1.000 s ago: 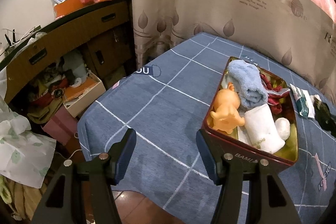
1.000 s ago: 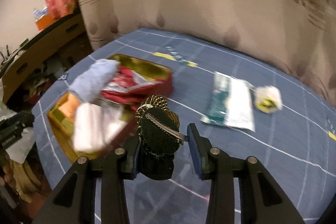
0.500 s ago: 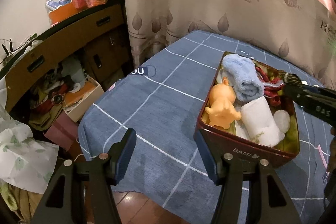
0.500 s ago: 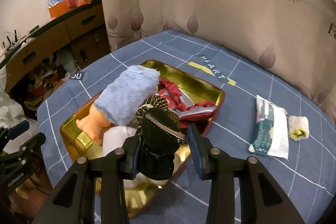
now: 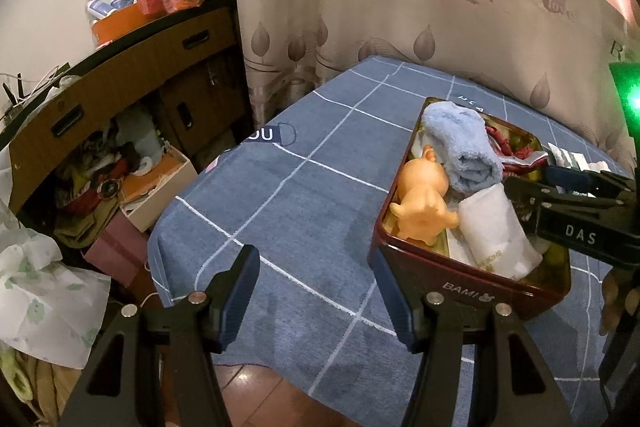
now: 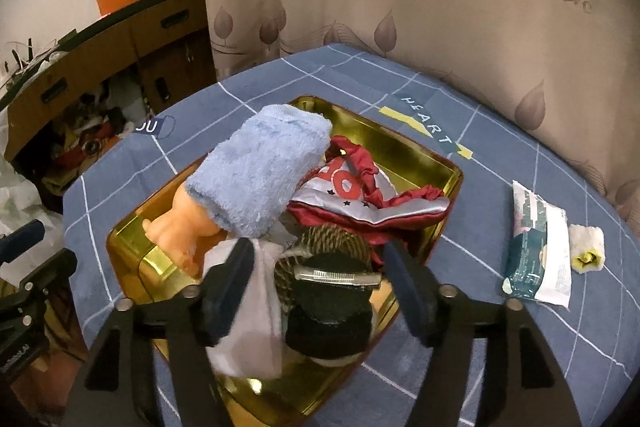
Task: Organize soft objects
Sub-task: 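Carry the black hair clip into the tin and open the right gripper, then move the right gripper to the white fluffy sock and grasp it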
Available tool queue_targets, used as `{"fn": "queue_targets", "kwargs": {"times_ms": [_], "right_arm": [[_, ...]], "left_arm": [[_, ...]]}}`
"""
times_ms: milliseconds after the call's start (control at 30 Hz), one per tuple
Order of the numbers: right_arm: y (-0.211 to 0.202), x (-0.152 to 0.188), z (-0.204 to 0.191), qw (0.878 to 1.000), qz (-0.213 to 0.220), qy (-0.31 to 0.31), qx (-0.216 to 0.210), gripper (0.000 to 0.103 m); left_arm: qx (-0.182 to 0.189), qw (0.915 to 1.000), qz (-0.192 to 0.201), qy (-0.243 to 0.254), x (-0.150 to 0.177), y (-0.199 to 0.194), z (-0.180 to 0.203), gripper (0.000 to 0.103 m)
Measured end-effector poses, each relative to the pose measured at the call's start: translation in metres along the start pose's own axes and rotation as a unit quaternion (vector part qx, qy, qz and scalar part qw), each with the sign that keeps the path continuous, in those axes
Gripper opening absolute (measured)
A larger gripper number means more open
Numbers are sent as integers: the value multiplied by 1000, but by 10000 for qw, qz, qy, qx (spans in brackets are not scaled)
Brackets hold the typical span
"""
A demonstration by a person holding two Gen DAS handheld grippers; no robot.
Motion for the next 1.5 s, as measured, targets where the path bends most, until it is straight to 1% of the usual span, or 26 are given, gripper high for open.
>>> {"fn": "queue_targets", "kwargs": {"times_ms": [67,167,233,300,333,467,600,700,867,1033,1133,1233,1300,1433,1500], "right_arm": [[-7,1,1,9999,116,41,-80,72],[-16,1,3,9995,256,103,-140,74],[-24,2,6,9990,338,174,-252,76],[-31,4,10,9982,445,254,-324,80],[-35,6,13,9977,496,297,-354,81],[-48,13,23,9962,667,437,-364,83],[-57,23,43,9954,725,594,-193,84],[-60,34,66,9952,661,721,53,85],[-59,62,118,9924,382,969,654,85],[-52,95,182,9835,35,1318,1240,85],[-44,110,217,9766,-92,1607,1427,85],[-36,117,247,9706,-154,1846,1534,85],[-28,115,260,9684,-178,1933,1566,85],[-9,103,279,9684,-143,2068,1390,86],[-1,95,283,9679,-87,2106,1366,88]], "left_arm": [[10,10000,0,12,0,0,1,61],[25,10000,3,7,0,0,1,61],[35,10000,-23,27,1,0,1,61],[43,10000,-41,34,2,1,2,61],[55,10000,-48,31,2,1,2,61],[57,10000,-44,33,2,1,2,61],[54,10000,-50,38,2,0,2,61],[32,10000,-19,47,2,1,2,61],[22,10000,-18,52,2,1,2,61],[-70,10000,-27,60,6,6,2,61],[-90,9999,-80,80,10,11,3,61],[-171,9997,-62,144,13,14,5,61],[-193,9996,-29,180,14,16,6,61],[-213,9995,110,201,14,16,7,61],[-199,9995,178,181,14,16,6,61]]}}
Point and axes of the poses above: each gripper's, at about its wrist camera, not at the fingertips, and y roughly the way its jaws point, z to its right, x to its underside, the point moved 1 cm from there along y, roughly the way its jaws point, and after that the axes turned 9 degrees about -y, right-handed, at the moved point
